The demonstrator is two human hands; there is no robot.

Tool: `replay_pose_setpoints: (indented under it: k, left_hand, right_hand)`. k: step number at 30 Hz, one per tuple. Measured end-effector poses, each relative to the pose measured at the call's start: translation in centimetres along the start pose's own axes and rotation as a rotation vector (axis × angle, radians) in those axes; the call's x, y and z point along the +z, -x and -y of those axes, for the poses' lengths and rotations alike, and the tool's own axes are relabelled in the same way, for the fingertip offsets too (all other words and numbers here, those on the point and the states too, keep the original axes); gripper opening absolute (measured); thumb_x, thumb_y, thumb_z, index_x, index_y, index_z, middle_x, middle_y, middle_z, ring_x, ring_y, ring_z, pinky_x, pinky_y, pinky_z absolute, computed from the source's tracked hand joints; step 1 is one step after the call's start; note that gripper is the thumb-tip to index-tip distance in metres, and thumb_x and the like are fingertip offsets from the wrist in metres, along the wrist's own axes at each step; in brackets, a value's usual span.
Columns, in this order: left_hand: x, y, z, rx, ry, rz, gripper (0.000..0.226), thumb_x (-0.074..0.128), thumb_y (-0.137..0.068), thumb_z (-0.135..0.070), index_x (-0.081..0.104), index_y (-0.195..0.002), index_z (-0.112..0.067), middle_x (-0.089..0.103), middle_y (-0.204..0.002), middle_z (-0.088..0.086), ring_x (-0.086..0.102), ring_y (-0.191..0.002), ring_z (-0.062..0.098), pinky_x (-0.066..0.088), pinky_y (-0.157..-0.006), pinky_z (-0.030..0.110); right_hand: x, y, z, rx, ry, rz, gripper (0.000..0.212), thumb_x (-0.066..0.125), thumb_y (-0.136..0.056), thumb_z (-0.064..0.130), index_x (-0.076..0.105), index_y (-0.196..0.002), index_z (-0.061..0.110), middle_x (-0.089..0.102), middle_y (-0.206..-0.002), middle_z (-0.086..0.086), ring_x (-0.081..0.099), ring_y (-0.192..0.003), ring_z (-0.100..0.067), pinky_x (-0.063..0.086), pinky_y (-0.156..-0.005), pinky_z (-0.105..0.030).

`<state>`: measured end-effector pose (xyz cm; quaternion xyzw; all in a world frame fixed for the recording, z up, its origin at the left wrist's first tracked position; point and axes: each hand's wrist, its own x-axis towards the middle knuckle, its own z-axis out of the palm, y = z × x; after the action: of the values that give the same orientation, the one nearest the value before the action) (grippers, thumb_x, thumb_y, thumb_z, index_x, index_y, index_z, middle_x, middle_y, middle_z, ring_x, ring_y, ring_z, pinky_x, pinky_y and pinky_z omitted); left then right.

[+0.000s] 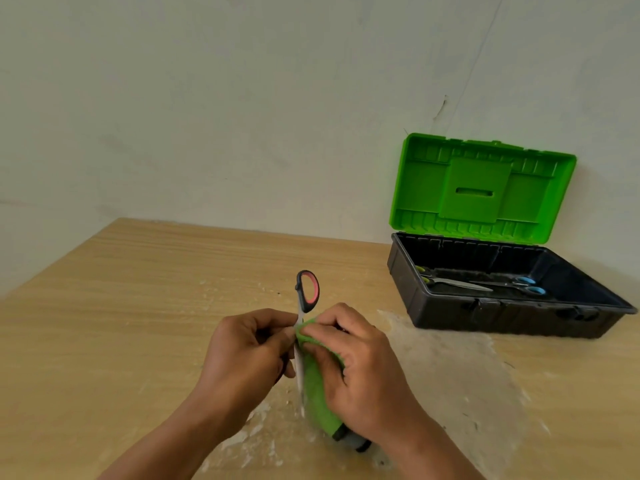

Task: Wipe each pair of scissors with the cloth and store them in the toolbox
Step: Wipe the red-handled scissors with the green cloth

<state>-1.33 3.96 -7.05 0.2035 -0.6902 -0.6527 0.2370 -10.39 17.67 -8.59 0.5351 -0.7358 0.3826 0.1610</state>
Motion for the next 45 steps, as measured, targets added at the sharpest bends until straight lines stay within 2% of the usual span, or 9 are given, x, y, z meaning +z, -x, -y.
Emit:
replay_pose_setpoints:
  k: [10,15,17,24,30,36,40,42,45]
  left_hand:
    - [-0.6,-0.6,-0.6,-0.016,0.027,-0.069,0.014,0.062,-0.092,0.000,0.072,-0.099,-0.008,0.064,-0.059,0.009,0.060,-0.049,0.017,0.050,-0.050,0.025]
    - [-1.0,-0.6,-1.5,-0.019,0.065,-0.125,0.014,0.063,-0.092,-0.004,0.072,-0.099,-0.013,0.066,-0.067,0.012,0.066,-0.055,0.018,0.052,-0.053,0.018]
    - [-1.0,-0.5,-1.6,-0.043,0.104,-0.127,0.013,0.063,-0.093,-0.005,0.071,-0.100,-0.012,0.066,-0.066,0.010,0.067,-0.057,0.018,0.058,-0.062,0.026]
    - [-1.0,-0.2,-2.6,-0.136,0.343,-0.102,0.013,0.063,-0.093,-0.004,0.065,-0.104,0.001,0.070,-0.073,0.014,0.070,-0.063,0.021,0.057,-0.083,0.042]
    - [-0.6,0.1,-3.9,-0.218,0.600,-0.100,0.008,0.061,-0.092,-0.002,0.065,-0.096,0.004,0.072,-0.075,0.016,0.072,-0.068,0.022,0.056,-0.086,0.038]
    - [2.6,-0.2,-5.5,-0.241,0.745,-0.096,0.012,0.060,-0.092,-0.004,0.064,-0.102,0.000,0.069,-0.088,0.014,0.066,-0.078,0.021,0.048,-0.055,0.022]
    - [5.3,-0.6,-5.5,-0.272,0.750,-0.012,0.029,0.062,-0.090,-0.012,0.063,-0.113,0.006,0.065,-0.083,0.012,0.054,-0.061,0.023,0.038,-0.044,0.027]
    - [6.0,-1.0,-5.5,-0.258,0.757,0.019,0.025,0.063,-0.088,-0.010,0.064,-0.107,0.006,0.066,-0.086,0.015,0.060,-0.063,0.025,0.044,-0.047,0.030]
    - [5.9,-2.1,-5.6,-0.206,0.809,0.001,0.014,0.065,-0.084,0.000,0.065,-0.098,-0.002,0.069,-0.095,0.018,0.068,-0.079,0.023,0.055,-0.082,0.035]
  right_hand:
    - [-2.6,0.5,-1.4,0.004,-0.049,0.440,0.019,0.067,-0.092,0.016,0.080,-0.105,0.022,0.063,-0.098,0.014,0.060,-0.090,-0.001,0.051,-0.077,-0.017]
    - [-5.1,0.0,-3.0,0.196,0.010,0.114,0.021,0.069,-0.095,0.018,0.076,-0.114,0.021,0.067,-0.103,0.017,0.063,-0.098,0.002,0.051,-0.088,-0.015]
    - [-5.4,-0.5,-2.9,0.289,0.059,0.039,0.026,0.066,-0.098,0.021,0.071,-0.123,0.021,0.068,-0.113,0.014,0.063,-0.106,0.001,0.050,-0.096,-0.018]
    - [-2.5,0.5,-2.2,0.516,0.227,0.411,0.052,0.038,-0.108,0.040,0.035,-0.156,0.020,0.038,-0.158,0.008,0.043,-0.141,-0.014,0.035,-0.117,-0.027]
    - [-4.0,-0.2,-1.2,0.456,0.133,0.124,0.021,0.063,-0.098,0.033,0.070,-0.117,0.026,0.065,-0.115,0.017,0.061,-0.110,-0.003,0.049,-0.096,-0.020]
    - [-5.9,-1.3,2.4,0.757,-0.857,0.089,0.013,0.075,-0.091,0.016,0.076,-0.102,0.011,0.078,-0.092,-0.013,0.073,-0.082,-0.022,0.051,-0.069,-0.027]
    - [-5.2,-1.6,2.9,0.700,-0.773,0.020,0.010,0.075,-0.092,0.023,0.078,-0.095,0.014,0.076,-0.084,-0.008,0.068,-0.072,-0.017,0.050,-0.062,-0.030]
    - [-5.6,-1.7,2.2,0.689,-0.711,-0.035,0.007,0.074,-0.093,0.017,0.078,-0.093,0.012,0.074,-0.075,-0.005,0.065,-0.066,-0.012,0.050,-0.060,-0.028]
    - [-7.4,-1.5,0.8,0.682,-0.683,-0.060,0.008,0.074,-0.093,0.015,0.077,-0.091,0.008,0.073,-0.073,-0.006,0.066,-0.066,-0.014,0.051,-0.058,-0.028]
